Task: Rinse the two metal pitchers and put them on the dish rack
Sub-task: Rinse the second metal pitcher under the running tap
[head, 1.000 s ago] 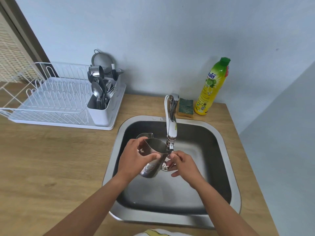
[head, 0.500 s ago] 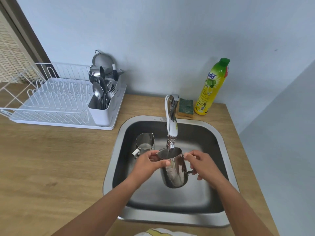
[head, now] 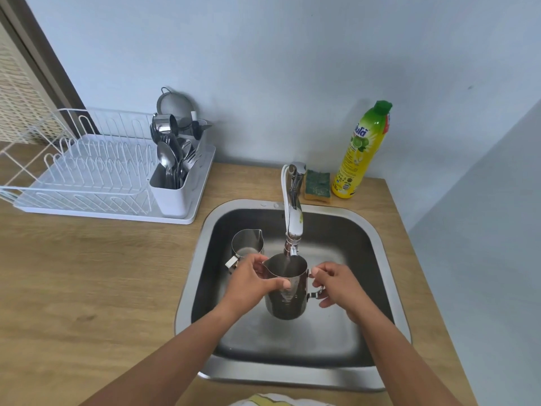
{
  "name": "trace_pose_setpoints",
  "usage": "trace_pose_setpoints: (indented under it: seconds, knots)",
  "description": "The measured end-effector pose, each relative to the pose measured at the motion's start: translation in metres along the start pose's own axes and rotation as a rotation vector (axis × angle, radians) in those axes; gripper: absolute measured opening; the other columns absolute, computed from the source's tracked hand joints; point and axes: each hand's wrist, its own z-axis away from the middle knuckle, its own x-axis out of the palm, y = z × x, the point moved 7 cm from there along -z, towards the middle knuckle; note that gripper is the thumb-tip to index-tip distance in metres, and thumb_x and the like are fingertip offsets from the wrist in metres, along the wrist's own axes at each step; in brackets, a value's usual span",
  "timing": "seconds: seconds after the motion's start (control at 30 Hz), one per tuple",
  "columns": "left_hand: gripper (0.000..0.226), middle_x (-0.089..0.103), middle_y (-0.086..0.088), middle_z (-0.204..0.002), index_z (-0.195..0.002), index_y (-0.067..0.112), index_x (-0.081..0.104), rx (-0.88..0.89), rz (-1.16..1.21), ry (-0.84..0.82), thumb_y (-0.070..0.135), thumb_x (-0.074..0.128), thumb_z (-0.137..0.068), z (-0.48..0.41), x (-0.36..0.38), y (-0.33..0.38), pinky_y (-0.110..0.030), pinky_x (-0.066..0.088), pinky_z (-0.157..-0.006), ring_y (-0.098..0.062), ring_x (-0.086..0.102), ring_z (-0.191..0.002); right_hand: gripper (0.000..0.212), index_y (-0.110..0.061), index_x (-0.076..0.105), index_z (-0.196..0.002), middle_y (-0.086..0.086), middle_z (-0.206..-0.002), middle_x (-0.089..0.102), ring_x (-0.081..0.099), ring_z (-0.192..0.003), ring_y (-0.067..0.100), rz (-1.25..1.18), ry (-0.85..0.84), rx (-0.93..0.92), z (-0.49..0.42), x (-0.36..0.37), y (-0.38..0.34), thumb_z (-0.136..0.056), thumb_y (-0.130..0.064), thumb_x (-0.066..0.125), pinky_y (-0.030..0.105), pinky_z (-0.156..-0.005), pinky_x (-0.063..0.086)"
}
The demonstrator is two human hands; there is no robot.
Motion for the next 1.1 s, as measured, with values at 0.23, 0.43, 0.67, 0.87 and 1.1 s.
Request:
trace_pose_setpoints:
  seconds: [0.23,0.43,0.67,0.87,1.1]
  knots:
    - [0.079,0.069,0.007,-0.104,-0.115,0.025,0.057,-0.021,-0.003,-0.042,0.044,0.094,-0.048,-0.006,0.002,-0.004,-0.029,0.055,-0.088,-0.009,0.066,-0.097,0.020,-0.013,0.065,-0.086,0.007,-0.081,0.064,0.061,-0.069,0.024,0.026,-0.035,0.033,-0.001,0.002,0.006,-0.100,-0.021,0.054,0.034,-0.058,0.058]
    - [0.073,0.067,0.006,-0.102,-0.113,0.023,0.057,-0.031,-0.005,-0.037,0.036,0.095,-0.052,-0.006,0.008,-0.003,-0.029,0.055,-0.086,-0.008,0.064,-0.094,0.016,-0.014,0.065,-0.090,0.007,-0.087,0.066,0.059,-0.072,0.023,0.047,0.050,0.022,-0.001,-0.002,0.007,-0.100,-0.020,0.054,0.031,-0.058,0.057]
    - [0.081,0.069,0.008,-0.101,-0.114,0.025,0.058,-0.033,-0.014,-0.037,0.051,0.091,-0.045,-0.008,0.007,0.000,-0.035,0.056,-0.091,-0.007,0.065,-0.094,0.019,-0.016,0.065,-0.086,0.007,-0.084,0.066,0.060,-0.067,0.023,0.021,0.059,0.013,-0.001,-0.006,0.007,-0.100,-0.021,0.054,0.035,-0.059,0.059]
    - [0.083,0.071,0.009,-0.102,-0.113,0.028,0.058,-0.034,-0.017,-0.067,0.056,0.089,-0.042,-0.010,0.003,0.001,-0.036,0.056,-0.092,-0.010,0.067,-0.097,0.017,-0.016,0.066,-0.090,0.007,-0.085,0.067,0.065,-0.073,0.026,0.031,0.025,-0.005,0.001,-0.002,0.004,-0.100,-0.023,0.054,0.031,-0.058,0.059]
    - [0.079,0.071,0.007,-0.104,-0.115,0.026,0.058,-0.070,0.004,-0.083,0.050,0.092,-0.048,-0.014,-0.001,0.000,-0.034,0.055,-0.092,-0.010,0.067,-0.098,0.015,-0.018,0.064,-0.095,0.004,-0.089,0.069,0.066,-0.075,0.021,0.088,0.043,-0.077,0.001,0.000,0.001,-0.098,-0.031,0.057,0.030,-0.059,0.059]
